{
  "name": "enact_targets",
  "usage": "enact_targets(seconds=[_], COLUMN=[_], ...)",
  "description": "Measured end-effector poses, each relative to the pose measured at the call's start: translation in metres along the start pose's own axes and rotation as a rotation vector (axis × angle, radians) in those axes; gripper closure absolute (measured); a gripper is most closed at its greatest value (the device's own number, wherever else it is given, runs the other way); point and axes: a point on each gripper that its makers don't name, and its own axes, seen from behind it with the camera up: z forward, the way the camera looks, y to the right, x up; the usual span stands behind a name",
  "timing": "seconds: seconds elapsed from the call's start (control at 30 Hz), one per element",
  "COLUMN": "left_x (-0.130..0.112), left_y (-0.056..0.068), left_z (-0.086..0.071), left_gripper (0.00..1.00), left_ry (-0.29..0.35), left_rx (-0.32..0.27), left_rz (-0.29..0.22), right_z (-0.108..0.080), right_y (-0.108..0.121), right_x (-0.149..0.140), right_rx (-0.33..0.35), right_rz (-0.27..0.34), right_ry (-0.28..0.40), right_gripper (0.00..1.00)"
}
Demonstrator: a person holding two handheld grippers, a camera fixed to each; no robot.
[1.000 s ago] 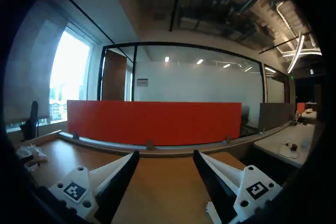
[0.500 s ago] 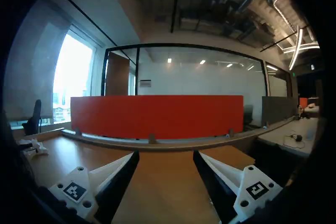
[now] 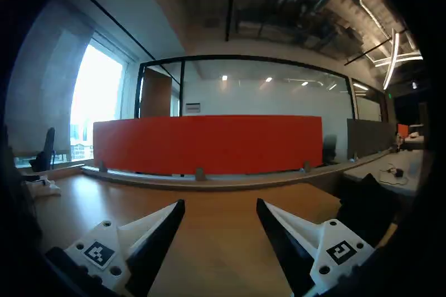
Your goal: Fold towel
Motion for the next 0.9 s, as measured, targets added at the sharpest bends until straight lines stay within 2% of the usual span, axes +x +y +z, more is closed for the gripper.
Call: enact_targets(seconds=[0.2, 0.5, 0.9], left_x=[0.000, -0.001, -0.001], left_y=[0.000, 0.000, 0.000], left_z=[0.000, 0.000, -0.001], left_gripper=[0.07, 0.07, 0.07], left_ry=[0.000, 0.000, 0.000], left_rx=[0.000, 0.000, 0.000], left_rz=[0.000, 0.000, 0.000], right_z=[0.002, 0.004, 0.004], right_y=[0.006, 0.016, 0.013], right_x=[-0.019, -0.031, -0.044], right_rx=[-0.013, -0.028, -0.027], right_rz=[0.020, 0.077, 0.055], right_ry=[-0.022, -0.033, -0.039], right_gripper=[0.01, 0.01, 0.01])
